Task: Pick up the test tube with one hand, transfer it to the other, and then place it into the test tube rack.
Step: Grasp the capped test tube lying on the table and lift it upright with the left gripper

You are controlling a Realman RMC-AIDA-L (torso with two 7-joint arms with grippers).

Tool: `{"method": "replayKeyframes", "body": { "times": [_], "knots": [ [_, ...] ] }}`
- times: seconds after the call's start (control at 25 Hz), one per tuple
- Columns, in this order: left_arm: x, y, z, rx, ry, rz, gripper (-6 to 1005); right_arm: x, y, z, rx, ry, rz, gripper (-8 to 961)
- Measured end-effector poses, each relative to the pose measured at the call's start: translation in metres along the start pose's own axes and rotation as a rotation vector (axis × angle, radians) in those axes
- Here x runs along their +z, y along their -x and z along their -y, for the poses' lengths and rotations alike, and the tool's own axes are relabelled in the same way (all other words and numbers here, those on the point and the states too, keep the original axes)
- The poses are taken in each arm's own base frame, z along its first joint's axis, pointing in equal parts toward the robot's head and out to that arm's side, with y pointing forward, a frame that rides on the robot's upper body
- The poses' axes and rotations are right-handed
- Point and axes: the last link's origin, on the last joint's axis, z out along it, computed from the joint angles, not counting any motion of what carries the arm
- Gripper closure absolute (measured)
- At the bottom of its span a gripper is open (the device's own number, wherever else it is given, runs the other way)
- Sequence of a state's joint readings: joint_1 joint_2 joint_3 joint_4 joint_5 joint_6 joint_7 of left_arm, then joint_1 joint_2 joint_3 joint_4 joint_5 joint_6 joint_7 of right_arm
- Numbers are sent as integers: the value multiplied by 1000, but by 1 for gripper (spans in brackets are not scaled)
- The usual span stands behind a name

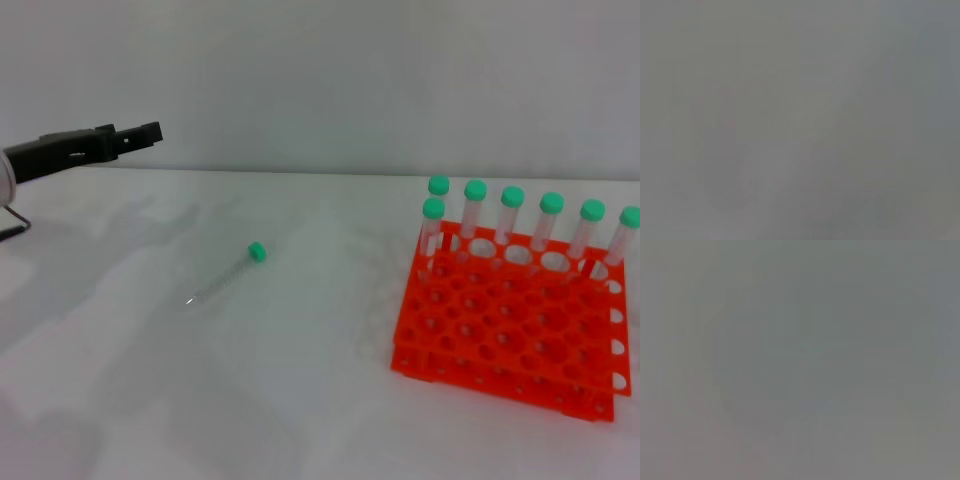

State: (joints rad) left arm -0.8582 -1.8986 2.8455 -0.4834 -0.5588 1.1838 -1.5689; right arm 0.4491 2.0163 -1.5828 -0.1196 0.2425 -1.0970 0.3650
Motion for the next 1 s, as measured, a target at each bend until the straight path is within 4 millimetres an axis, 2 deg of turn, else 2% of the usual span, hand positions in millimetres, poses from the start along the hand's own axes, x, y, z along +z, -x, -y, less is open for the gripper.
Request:
{"method": "replayKeyframes", "body": {
  "times": [0.28, 0.48, 0.56, 0.72, 1.0],
  "knots": [
    [-9, 38, 4, -33, -92, -201, 155, 4, 6, 6, 4, -33, 23, 112],
    [-28, 63, -2, 7, -274, -532, 155, 8, 15, 23, -33, -136, 55, 113],
    [-32, 76, -6, -28, -372, -637, 154, 12, 17, 33, -50, -203, 52, 113],
    [-32, 84, -6, -76, -476, -685, 154, 23, 28, 49, -80, -302, 60, 113],
    [-12, 87, -7, -225, -518, -650, 154, 38, 58, 76, -70, -410, 125, 113]
  ]
}}
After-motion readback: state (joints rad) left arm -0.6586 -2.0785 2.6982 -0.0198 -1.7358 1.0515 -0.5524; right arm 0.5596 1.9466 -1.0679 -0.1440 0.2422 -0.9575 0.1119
